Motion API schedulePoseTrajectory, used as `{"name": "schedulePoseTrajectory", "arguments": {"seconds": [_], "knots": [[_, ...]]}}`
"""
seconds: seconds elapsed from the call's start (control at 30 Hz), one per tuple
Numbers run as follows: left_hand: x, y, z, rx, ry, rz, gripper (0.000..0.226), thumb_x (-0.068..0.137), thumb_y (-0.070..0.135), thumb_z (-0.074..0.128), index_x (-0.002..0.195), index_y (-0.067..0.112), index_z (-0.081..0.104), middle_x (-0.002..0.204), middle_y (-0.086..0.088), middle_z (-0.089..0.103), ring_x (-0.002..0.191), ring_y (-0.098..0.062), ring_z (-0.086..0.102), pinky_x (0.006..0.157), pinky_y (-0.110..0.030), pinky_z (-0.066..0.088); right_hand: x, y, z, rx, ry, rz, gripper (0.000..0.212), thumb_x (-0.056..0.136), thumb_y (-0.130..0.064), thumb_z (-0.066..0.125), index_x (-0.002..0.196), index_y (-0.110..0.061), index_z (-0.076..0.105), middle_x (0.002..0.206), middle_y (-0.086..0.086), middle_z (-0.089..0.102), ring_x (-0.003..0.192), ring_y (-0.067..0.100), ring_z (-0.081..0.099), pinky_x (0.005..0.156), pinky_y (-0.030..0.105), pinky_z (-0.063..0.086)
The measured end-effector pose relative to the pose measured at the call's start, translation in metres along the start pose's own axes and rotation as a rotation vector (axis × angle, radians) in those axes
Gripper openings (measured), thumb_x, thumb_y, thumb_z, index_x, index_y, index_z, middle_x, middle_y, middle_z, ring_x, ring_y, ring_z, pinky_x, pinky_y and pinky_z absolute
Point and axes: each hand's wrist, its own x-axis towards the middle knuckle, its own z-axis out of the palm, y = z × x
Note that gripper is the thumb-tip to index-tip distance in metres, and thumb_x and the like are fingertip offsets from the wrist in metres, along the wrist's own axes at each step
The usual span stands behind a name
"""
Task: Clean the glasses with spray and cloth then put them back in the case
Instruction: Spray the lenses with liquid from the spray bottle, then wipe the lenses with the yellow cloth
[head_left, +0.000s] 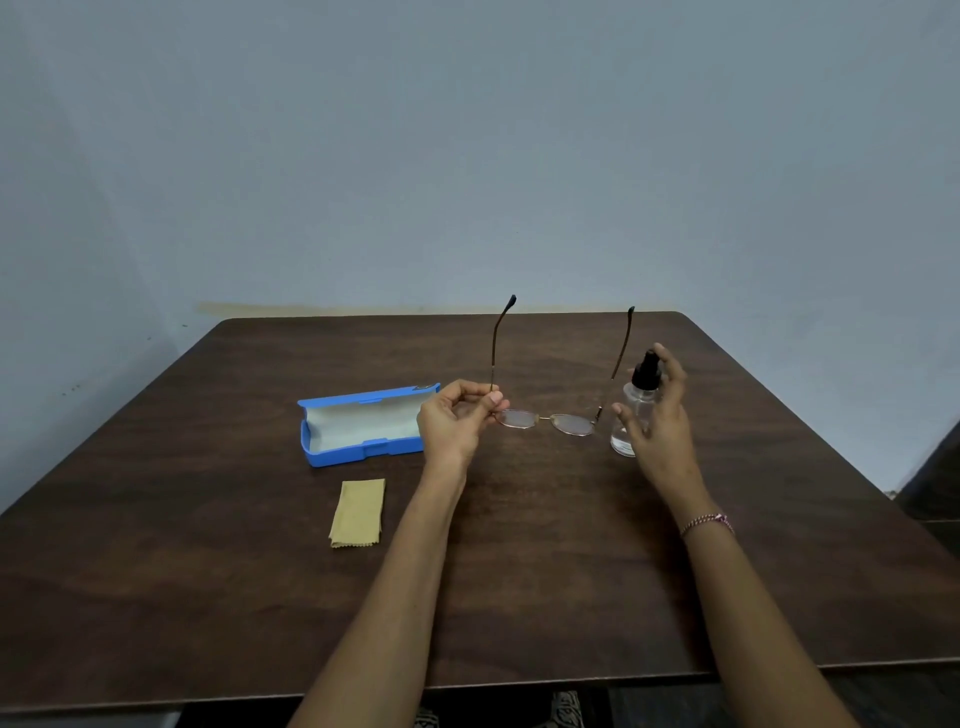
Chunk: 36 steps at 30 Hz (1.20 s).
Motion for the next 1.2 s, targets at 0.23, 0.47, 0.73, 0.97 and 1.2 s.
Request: {"name": "schedulePoseTrajectory", "arguments": {"seconds": [0.23,0.47,0.73,0.97,1.2], "knots": [[-0.009,0.007,-0.001,-0.020,0.094,0.096,0.015,0.079,0.000,0.070,0.080,0.014,0.066,0.079,-0.005,0.072,0.080,-0.019,0.072,0.079,-0.037,0.058,-0.004,-0.001,0.001,0.109,0.076,0.012,0.063,0.094,-0.050,0.043,0.143,-0.048,0.004,0.145,-0.002,0.035,0.128,0.021,0.046,0.102,0.042,0.042],[-0.018,0.026,-0.020,-0.012,0.151,0.203,0.015,0.076,0.003,0.074,0.075,0.016,0.067,0.070,0.004,0.073,0.079,-0.024,0.072,0.082,-0.044,0.057,-0.006,-0.023,0.003,-0.017,0.393,-0.188,0.044,0.096,-0.039,0.039,0.132,-0.013,0.036,0.130,0.005,0.044,0.119,0.023,0.037,0.098,0.039,0.038],[-0.022,0.049,-0.066,0.062,0.260,0.313,0.020,0.075,0.008,0.075,0.073,0.026,0.068,0.077,-0.002,0.073,0.083,-0.025,0.071,0.084,-0.047,0.055,-0.041,-0.087,0.057,-0.005,0.090,-0.483,0.028,0.096,-0.033,0.044,0.110,-0.011,0.055,0.104,-0.011,0.041,0.095,0.013,0.045,0.084,0.025,0.040],[-0.023,0.054,-0.105,0.063,0.338,0.352,0.027,0.075,0.006,0.075,0.066,0.032,0.070,0.075,-0.006,0.073,0.081,-0.030,0.071,0.082,-0.052,0.055,-0.057,-0.119,0.123,-0.105,-0.362,-0.621,0.027,0.094,-0.028,0.049,0.106,-0.009,0.066,0.092,0.004,0.057,0.090,0.015,0.048,0.082,0.020,0.038],[-0.027,0.057,-0.125,0.090,0.387,0.368,0.020,0.076,0.007,0.074,0.072,0.025,0.067,0.077,-0.002,0.072,0.082,-0.027,0.071,0.082,-0.048,0.056,-0.057,-0.127,0.163,-0.223,-0.697,-0.513,0.031,0.089,-0.025,0.062,0.116,-0.009,0.065,0.104,0.005,0.060,0.098,0.016,0.052,0.078,0.014,0.033]]}}
